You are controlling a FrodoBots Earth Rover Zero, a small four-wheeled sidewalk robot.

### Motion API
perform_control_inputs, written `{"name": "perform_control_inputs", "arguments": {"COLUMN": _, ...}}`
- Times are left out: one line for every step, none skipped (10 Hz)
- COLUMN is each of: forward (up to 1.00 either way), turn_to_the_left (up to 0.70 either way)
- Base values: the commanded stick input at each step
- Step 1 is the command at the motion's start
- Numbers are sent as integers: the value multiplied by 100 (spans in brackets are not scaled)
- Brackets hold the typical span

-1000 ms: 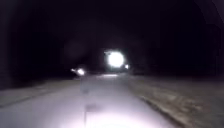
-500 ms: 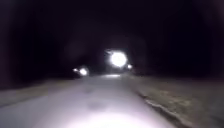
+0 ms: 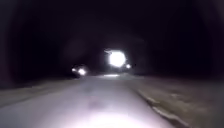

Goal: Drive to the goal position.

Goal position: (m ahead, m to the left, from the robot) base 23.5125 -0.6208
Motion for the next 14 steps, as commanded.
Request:
{"name": "perform_control_inputs", "arguments": {"forward": 100, "turn_to_the_left": 0}}
{"name": "perform_control_inputs", "arguments": {"forward": 100, "turn_to_the_left": 0}}
{"name": "perform_control_inputs", "arguments": {"forward": 100, "turn_to_the_left": 0}}
{"name": "perform_control_inputs", "arguments": {"forward": 100, "turn_to_the_left": 0}}
{"name": "perform_control_inputs", "arguments": {"forward": 100, "turn_to_the_left": 0}}
{"name": "perform_control_inputs", "arguments": {"forward": 51, "turn_to_the_left": 0}}
{"name": "perform_control_inputs", "arguments": {"forward": 100, "turn_to_the_left": 29}}
{"name": "perform_control_inputs", "arguments": {"forward": 100, "turn_to_the_left": 35}}
{"name": "perform_control_inputs", "arguments": {"forward": 100, "turn_to_the_left": 40}}
{"name": "perform_control_inputs", "arguments": {"forward": 100, "turn_to_the_left": 40}}
{"name": "perform_control_inputs", "arguments": {"forward": 100, "turn_to_the_left": 2}}
{"name": "perform_control_inputs", "arguments": {"forward": 100, "turn_to_the_left": 0}}
{"name": "perform_control_inputs", "arguments": {"forward": 100, "turn_to_the_left": 0}}
{"name": "perform_control_inputs", "arguments": {"forward": 100, "turn_to_the_left": 0}}
